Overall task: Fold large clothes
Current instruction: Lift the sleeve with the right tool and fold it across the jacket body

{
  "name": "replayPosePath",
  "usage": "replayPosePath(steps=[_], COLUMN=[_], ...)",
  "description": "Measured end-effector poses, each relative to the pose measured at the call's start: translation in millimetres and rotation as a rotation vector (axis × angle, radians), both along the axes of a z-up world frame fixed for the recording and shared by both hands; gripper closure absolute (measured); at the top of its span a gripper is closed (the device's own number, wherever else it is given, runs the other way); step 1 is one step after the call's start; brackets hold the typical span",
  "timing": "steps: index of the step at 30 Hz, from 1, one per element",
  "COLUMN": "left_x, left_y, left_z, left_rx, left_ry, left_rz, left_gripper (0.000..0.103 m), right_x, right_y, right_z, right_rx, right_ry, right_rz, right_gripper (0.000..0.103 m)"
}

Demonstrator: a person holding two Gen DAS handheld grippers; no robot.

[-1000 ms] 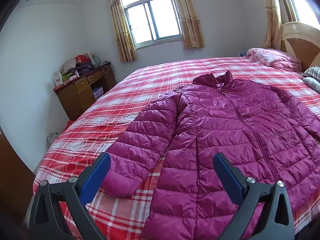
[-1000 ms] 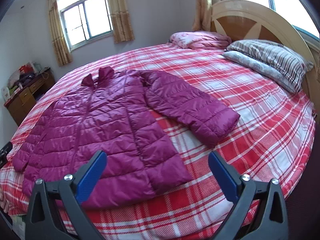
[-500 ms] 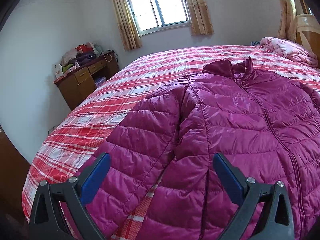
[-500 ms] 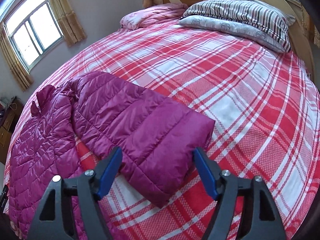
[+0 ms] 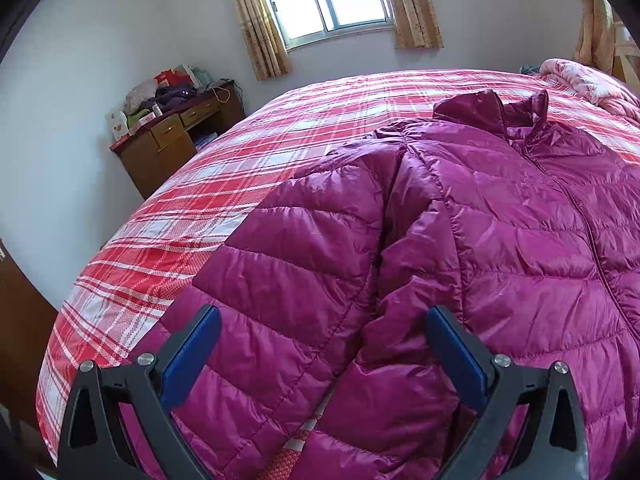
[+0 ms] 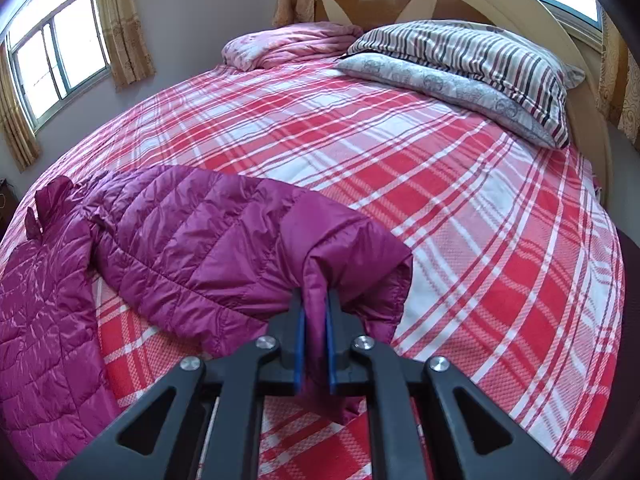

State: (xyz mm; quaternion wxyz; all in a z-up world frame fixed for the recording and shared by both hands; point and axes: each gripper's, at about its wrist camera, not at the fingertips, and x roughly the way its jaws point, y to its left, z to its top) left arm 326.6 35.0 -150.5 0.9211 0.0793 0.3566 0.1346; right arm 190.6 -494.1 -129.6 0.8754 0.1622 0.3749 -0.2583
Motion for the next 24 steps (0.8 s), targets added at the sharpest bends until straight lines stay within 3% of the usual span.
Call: replayPosePath(steps=[6,10,16,24], left_x=[2.8,-1.4,-9.4,-4.9], left_y=[9.2,16.2,29.2,43.8], left_z=[0.8,9.8,24.4,26.9], left_rx=[-0.021,-0.03,-0.068,-0.057], left_ry=[0.009,-0.007,-0.031,-0.058], left_rz=[-0.005,-0.006,0.013,0.028], left_gripper=[0.001,0.001,0.001,0.001], right_x=[3.2,13.7,44.7,70.9], right_y=[-3.3,6.8,49.2,133.8], right_z=[16.0,55.1,103.5,128.8], right_rx=[-0.053,-0.166,-0.313,-0.477], right_ry=[-0.011,-0.093,-0.177,-0.24], right_rz=[-0.018,-0.019,0.064,0.235], right_gripper=[0.093,0.093,0.093,0.093])
